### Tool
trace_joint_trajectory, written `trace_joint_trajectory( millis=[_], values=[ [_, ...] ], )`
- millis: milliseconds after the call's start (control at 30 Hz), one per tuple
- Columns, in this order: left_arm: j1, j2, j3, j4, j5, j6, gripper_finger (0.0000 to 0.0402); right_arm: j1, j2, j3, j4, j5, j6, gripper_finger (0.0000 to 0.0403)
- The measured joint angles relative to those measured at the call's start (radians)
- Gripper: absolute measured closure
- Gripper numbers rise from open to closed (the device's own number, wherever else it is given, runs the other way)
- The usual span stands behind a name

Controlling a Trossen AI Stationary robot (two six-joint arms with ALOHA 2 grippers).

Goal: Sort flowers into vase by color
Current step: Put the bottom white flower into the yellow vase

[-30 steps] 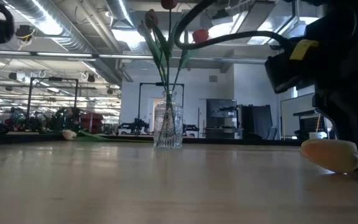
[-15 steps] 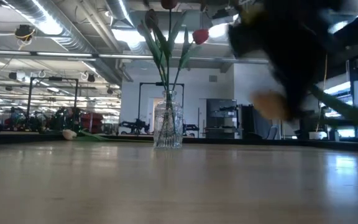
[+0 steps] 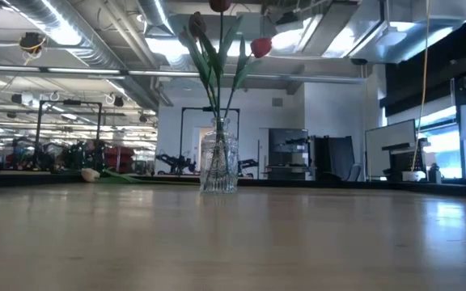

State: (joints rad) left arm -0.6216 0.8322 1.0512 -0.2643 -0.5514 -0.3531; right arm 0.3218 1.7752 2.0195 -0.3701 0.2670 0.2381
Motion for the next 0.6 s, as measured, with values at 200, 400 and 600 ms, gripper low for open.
trace_joint_trajectory(
  millis=[200,400,600],
  values=[
    [0.041,0.155,0.0,0.244,-0.009,0.094,0.0226,-0.011,0.026,0.004,0.231,0.025,-0.142,0.0397],
    [0.107,0.261,0.0,0.321,-0.007,0.066,0.0227,-0.017,0.068,0.003,0.265,0.031,-0.136,0.0394],
    [0.136,0.295,0.0,0.372,-0.003,0.068,0.0229,-0.015,0.079,0.003,0.261,0.045,-0.13,0.0389]
  ],
)
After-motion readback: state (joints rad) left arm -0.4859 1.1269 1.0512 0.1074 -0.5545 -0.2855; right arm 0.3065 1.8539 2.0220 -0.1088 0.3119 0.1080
